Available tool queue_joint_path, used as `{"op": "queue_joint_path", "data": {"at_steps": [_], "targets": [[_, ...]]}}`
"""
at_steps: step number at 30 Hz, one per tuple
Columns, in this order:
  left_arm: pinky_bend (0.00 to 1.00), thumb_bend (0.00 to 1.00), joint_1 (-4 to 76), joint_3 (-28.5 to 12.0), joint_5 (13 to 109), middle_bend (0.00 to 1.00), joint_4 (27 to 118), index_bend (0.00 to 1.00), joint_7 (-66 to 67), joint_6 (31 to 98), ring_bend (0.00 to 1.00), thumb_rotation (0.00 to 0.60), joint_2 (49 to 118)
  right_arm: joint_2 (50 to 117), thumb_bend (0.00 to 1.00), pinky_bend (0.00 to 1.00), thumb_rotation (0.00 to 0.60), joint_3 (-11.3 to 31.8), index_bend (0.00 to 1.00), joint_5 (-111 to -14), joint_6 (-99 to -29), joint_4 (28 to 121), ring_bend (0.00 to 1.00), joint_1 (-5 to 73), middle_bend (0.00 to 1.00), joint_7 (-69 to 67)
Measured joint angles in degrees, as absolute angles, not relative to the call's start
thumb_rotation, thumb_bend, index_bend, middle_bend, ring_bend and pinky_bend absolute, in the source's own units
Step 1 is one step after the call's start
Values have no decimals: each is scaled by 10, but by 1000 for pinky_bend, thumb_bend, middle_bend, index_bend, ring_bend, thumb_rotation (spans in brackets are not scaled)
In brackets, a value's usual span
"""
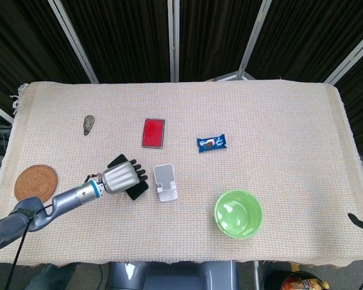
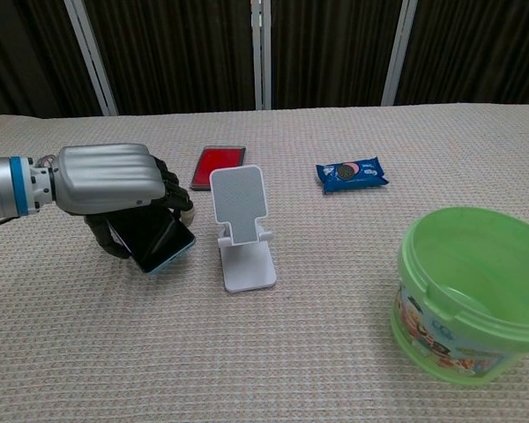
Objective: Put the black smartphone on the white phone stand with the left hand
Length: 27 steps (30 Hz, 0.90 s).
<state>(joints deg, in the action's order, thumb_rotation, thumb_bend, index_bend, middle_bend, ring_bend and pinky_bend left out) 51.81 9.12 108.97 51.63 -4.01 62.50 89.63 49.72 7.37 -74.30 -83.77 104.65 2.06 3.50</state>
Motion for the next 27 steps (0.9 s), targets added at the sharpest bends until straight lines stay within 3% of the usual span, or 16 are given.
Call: {"op": "queue_joint_path", "data": {"at_steps": [14, 27], "targets": [[439, 0, 551, 36, 1107, 392, 692, 619, 196, 652, 461, 600, 786, 483, 0, 0, 600, 69, 0, -766, -850, 1051, 0, 11, 0, -1], [437, 0, 617, -28, 1080, 362, 829, 575, 464, 463, 454, 600, 757, 473, 0, 0, 600, 68, 0, -774, -852, 1041, 0, 6, 0, -40]]}}
